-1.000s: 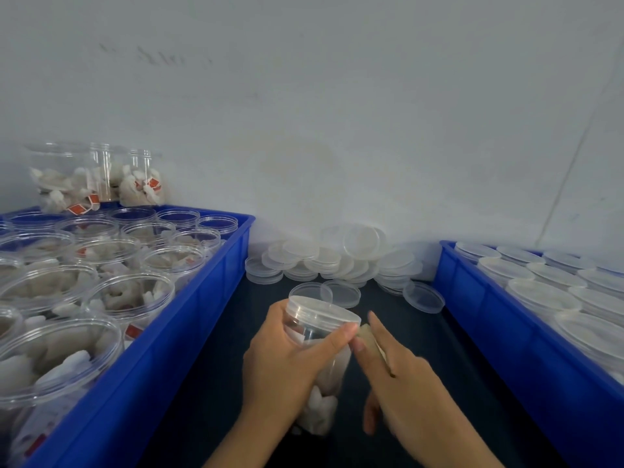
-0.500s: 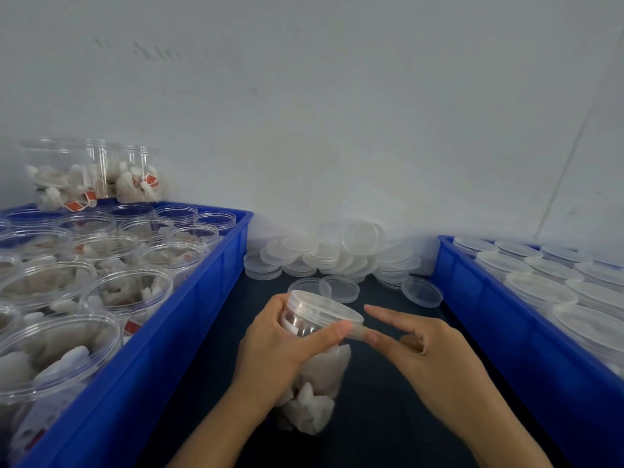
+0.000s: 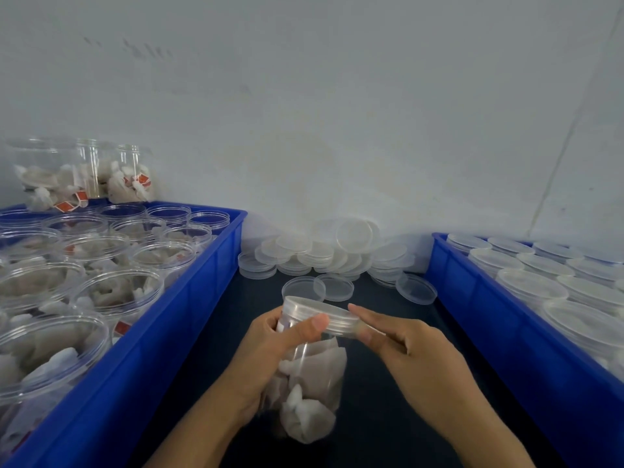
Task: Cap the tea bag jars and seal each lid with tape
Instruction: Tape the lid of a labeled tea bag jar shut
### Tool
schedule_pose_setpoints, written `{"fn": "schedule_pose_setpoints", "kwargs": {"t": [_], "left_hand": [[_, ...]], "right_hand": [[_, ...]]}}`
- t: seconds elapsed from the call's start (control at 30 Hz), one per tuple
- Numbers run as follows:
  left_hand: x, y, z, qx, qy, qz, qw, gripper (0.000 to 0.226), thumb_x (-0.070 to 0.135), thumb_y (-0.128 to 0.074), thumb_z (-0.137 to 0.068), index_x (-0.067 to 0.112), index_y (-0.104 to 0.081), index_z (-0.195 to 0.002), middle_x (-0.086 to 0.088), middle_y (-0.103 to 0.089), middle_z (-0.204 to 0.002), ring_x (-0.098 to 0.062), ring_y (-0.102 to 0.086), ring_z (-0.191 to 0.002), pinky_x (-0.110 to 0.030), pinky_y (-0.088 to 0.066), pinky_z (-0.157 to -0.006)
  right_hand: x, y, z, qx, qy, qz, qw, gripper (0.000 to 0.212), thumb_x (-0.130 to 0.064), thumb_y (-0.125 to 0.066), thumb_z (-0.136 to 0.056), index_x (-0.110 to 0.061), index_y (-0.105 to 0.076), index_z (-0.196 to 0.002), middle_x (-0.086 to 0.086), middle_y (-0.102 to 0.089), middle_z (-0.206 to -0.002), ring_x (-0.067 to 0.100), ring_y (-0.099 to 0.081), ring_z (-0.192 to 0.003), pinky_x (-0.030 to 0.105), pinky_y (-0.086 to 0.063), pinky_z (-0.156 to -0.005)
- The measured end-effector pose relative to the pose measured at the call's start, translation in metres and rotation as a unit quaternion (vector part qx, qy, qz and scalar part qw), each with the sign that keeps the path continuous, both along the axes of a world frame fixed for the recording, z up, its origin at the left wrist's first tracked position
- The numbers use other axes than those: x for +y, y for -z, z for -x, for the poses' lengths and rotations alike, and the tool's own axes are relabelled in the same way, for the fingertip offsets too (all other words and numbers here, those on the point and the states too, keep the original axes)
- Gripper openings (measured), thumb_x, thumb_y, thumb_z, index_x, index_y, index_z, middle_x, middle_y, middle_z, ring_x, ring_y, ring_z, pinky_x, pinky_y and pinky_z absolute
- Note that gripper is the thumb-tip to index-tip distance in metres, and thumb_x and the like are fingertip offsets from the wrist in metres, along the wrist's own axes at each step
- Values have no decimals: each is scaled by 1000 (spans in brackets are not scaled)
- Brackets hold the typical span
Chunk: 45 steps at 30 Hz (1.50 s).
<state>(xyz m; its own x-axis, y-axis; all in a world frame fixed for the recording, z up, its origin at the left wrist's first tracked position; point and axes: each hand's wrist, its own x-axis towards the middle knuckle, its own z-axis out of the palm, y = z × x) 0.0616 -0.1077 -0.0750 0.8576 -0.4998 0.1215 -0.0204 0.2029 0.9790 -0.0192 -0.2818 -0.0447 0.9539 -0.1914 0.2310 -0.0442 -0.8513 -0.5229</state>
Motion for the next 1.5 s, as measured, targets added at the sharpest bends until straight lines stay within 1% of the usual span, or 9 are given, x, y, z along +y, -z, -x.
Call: {"fn": "schedule_pose_setpoints", "kwargs": {"t": [0.1, 0.27, 0.47, 0.63, 0.8, 1.0, 1.17, 1.37, 1.5], "left_hand": [[0, 6, -2, -15, -13, 1, 1000, 51, 56, -78, -50, 20, -75, -86, -8, -75, -89, -18, -72, -80, -26, -56, -65], [-2, 5, 2, -100, -100, -73, 987, 62, 77, -57, -67, 27, -62, -104, 2, -72, -97, -7, -70, -86, -22, -51, -71], [-22, 5, 22, -258, -323, -248, 876, 60, 73, -20, -75, 35, -37, -118, 13, -51, -111, 2, -55, -80, -12, -39, -61], [-28, -7, 17, -49, -286, -230, 929, 69, 77, -70, -46, 45, -28, -91, 22, -39, -83, 6, -37, -71, -16, -24, -58], [-17, 2, 13, -83, -288, -184, 936, 79, 96, -58, -28, 44, -45, -87, 22, -57, -83, 7, -54, -77, -17, -37, -59], [-9, 2, 9, -59, -238, -117, 962, 83, 83, -74, -27, 35, -60, -94, 13, -69, -87, -4, -66, -82, -32, -55, -72], [-5, -2, 6, -30, -174, -97, 980, 82, 73, -82, -32, 27, -66, -98, 8, -73, -86, -9, -70, -80, -34, -56, -75], [0, -4, 6, 9, -63, -49, 997, 64, 49, -82, -46, 17, -71, -100, -4, -75, -88, -17, -73, -79, -26, -54, -64], [2, -3, 5, 42, -18, -8, 999, 57, 45, -92, -51, 15, -74, -96, -13, -74, -90, -25, -72, -79, -29, -57, -62]], "right_hand": [[8, 5, -2, -14, 20, 35, 999, 37, -54, -40, -94, -64, -37, -129, -35, -52, -59, -13, -50, -55, 14, -32, -48], [17, 11, -3, -42, 66, 41, 996, 37, -60, -35, -93, -65, -36, -129, -15, -59, -65, 1, -54, -59, 15, -42, -55], [31, 14, -4, -55, 81, 67, 993, 48, -65, -18, -90, -59, -24, -138, -15, -49, -67, 0, -53, -65, 25, -52, -65], [33, 14, 0, -64, 57, 62, 994, 43, -53, -23, -97, -60, -19, -139, -18, -47, -67, -3, -51, -63, 14, -40, -55], [26, 11, 0, -31, 27, 9, 999, 41, -56, -29, -95, -63, -20, -135, -20, -50, -76, -5, -53, -66, 12, -41, -58], [6, 1, 3, 27, 48, -56, 997, 53, -72, -42, -79, -45, -44, -124, -21, -55, -110, 1, -55, -97, 29, -47, -87], [-4, -4, 4, 2, 42, -32, 999, 48, -69, -44, -79, -51, -45, -124, -13, -46, -64, -3, -43, -61, 22, -42, -67], [-3, -4, 4, 5, 26, -56, 998, 48, -69, -46, -77, -59, -48, -125, -15, -44, -59, -3, -43, -57, 18, -39, -65], [-3, 0, 1, 8, 8, -47, 999, 53, -76, -37, -69, -66, -45, -121, -30, -63, -105, -9, -55, -93, 18, -43, -79]]}}
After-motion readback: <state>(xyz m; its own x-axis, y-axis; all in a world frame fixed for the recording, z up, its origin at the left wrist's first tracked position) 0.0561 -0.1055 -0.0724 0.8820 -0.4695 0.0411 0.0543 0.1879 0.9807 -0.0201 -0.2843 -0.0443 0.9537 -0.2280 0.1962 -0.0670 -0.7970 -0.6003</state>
